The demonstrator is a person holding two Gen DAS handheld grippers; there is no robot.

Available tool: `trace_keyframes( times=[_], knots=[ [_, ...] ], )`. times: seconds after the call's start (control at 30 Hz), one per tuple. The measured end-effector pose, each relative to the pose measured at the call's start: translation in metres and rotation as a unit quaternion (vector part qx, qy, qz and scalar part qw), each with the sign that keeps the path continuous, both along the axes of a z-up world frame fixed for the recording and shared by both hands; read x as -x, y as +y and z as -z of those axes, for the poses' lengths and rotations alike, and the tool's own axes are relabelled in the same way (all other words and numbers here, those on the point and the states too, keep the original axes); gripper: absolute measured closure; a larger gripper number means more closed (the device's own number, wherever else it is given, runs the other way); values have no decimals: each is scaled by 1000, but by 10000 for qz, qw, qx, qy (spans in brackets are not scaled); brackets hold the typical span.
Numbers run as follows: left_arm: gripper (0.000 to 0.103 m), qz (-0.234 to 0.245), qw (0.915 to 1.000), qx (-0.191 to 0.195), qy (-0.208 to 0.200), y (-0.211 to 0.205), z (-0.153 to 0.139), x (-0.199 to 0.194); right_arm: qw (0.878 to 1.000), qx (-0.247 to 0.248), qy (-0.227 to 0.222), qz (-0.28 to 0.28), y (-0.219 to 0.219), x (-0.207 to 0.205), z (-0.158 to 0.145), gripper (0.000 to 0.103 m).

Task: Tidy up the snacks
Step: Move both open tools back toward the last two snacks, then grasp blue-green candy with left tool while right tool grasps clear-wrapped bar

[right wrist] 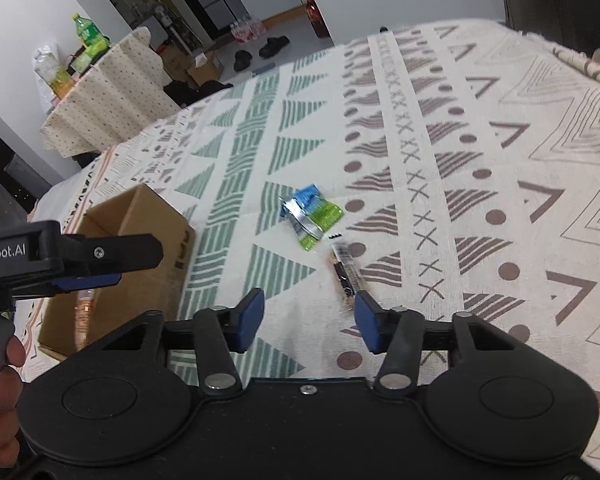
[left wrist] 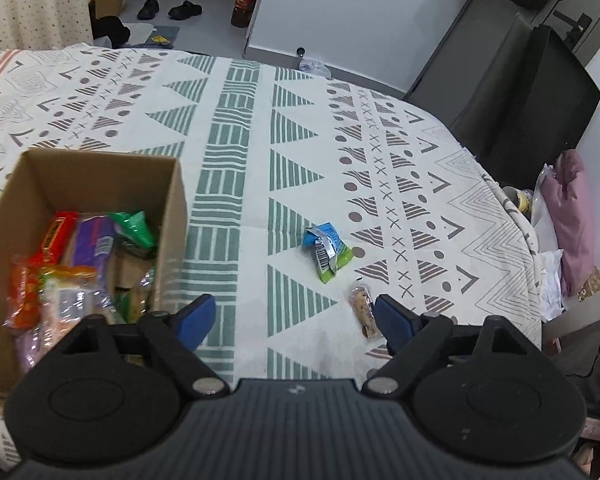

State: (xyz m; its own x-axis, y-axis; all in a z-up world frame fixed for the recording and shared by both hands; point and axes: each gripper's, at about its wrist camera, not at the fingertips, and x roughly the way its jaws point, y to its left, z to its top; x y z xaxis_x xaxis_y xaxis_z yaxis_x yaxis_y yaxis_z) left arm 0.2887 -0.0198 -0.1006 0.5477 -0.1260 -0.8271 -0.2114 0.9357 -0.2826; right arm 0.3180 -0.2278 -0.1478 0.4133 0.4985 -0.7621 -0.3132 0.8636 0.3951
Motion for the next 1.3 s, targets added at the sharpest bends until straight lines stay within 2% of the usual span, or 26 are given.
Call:
trace_keyframes(
  times=[0.07,0.23,0.5,0.6,0.77,1.3],
  knots=[
    [21,1,10000,38,-3,-1,6,-6,10000,23,41,-6,1,-4,5,56],
    [37,1,9998,144,156,-2,26,-22,9999,59,127,55,1,-13,15,62],
    [48,28,9989,288,358,-4,57,-46,9996,179,202,56,8,-29,30,63],
    [48,32,9987,324,403,-5,65,-56,9995,188,264,20,11,-35,37,63],
    [48,24,9984,389,419,-7,75,-70,9988,355,347,55,13,-42,47,82],
    [44,-162,9981,394,450,-23,96,-105,9973,361,309,566,-7,-51,49,83]
  ],
)
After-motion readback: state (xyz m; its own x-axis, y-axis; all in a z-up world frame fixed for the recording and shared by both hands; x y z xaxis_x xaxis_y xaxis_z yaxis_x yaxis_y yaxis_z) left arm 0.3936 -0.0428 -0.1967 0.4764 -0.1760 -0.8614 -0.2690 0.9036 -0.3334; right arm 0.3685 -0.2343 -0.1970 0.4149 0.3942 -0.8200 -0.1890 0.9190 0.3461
